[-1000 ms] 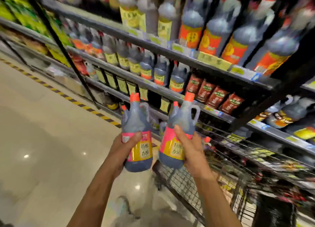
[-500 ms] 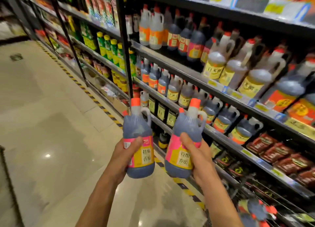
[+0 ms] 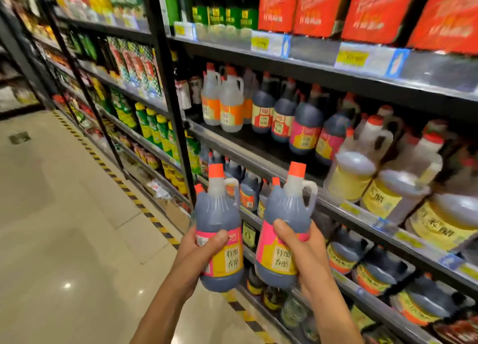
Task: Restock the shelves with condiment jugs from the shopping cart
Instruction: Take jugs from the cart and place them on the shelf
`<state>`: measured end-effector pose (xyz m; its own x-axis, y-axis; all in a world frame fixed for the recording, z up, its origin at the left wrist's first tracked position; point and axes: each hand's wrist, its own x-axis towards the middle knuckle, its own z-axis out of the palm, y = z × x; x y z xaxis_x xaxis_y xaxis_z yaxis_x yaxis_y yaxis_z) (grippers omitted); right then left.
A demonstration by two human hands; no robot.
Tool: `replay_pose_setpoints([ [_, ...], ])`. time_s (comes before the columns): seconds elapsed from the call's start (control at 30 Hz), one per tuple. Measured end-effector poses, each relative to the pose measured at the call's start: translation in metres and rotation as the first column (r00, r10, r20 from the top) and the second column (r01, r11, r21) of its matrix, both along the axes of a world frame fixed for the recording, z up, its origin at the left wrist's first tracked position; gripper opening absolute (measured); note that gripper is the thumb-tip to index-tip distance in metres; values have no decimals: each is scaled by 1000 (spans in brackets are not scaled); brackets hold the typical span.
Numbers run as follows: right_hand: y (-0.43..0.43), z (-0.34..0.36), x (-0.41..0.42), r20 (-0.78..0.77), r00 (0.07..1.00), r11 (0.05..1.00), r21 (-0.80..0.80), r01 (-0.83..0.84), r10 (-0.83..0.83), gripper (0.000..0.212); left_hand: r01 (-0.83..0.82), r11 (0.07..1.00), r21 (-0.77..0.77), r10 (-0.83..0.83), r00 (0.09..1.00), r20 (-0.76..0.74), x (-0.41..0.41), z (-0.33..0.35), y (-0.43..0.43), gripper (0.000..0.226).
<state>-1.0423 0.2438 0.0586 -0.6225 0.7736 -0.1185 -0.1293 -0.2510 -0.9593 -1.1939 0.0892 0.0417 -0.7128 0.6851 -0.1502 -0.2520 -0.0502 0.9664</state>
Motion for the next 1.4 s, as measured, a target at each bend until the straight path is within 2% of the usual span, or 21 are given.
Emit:
replay_pose_setpoints([
  [0.03, 10, 1, -8, -4, 1000, 1000, -2, 13, -13, 87, 2, 1000, 8, -2, 1000, -8, -9, 2, 14, 80],
  [0.1, 25, 3, -21, 0, 1000, 1000, 12, 23, -23, 86, 15, 1000, 12, -14, 1000, -23, -26, 6, 38, 79],
  [0.23, 53, 8, -39, 16, 996, 996, 33, 84, -84, 81, 66, 997, 37, -64, 996, -56, -60, 19, 83, 106],
  [0.47, 77, 20, -69, 45, 964, 963, 70, 259, -262, 62, 304, 952, 46, -290, 938, -191, -118, 44, 152, 102],
  [0.67, 77, 33, -97, 9, 904, 902, 75, 426, -428, 66, 517, 855, 49, -478, 820, -314, -157, 67, 200, 89],
  [0.77, 76, 37, -106, -6, 864, 861, 79, 503, -504, 69, 557, 830, 20, -500, 760, -416, -172, 75, 223, 79],
  [0.9, 74, 35, -113, 3, 810, 806, 90, 584, -587, 65, 598, 801, -36, -506, 643, -575, -179, 82, 246, 76],
  [0.97, 75, 34, -114, 18, 788, 785, 102, 611, -615, 69, 609, 790, -67, -515, 602, -610, -179, 81, 257, 75],
  [1.1, 74, 32, -115, 44, 765, 764, 122, 634, -642, 82, 590, 801, -107, -539, 631, -557, -180, 78, 280, 74],
  [1.2, 73, 32, -115, 51, 754, 752, 147, 643, -655, 80, 585, 799, -141, -558, 632, -538, -179, 78, 293, 59],
  [1.3, 74, 32, -115, 68, 745, 743, 177, 645, -663, 81, 605, 781, -153, -584, 620, -524, -179, 71, 302, 85],
  [1.4, 74, 34, -115, 70, 743, 738, 208, 642, -666, 83, 601, 785, -149, -576, 621, -531, -178, 65, 304, 90],
])
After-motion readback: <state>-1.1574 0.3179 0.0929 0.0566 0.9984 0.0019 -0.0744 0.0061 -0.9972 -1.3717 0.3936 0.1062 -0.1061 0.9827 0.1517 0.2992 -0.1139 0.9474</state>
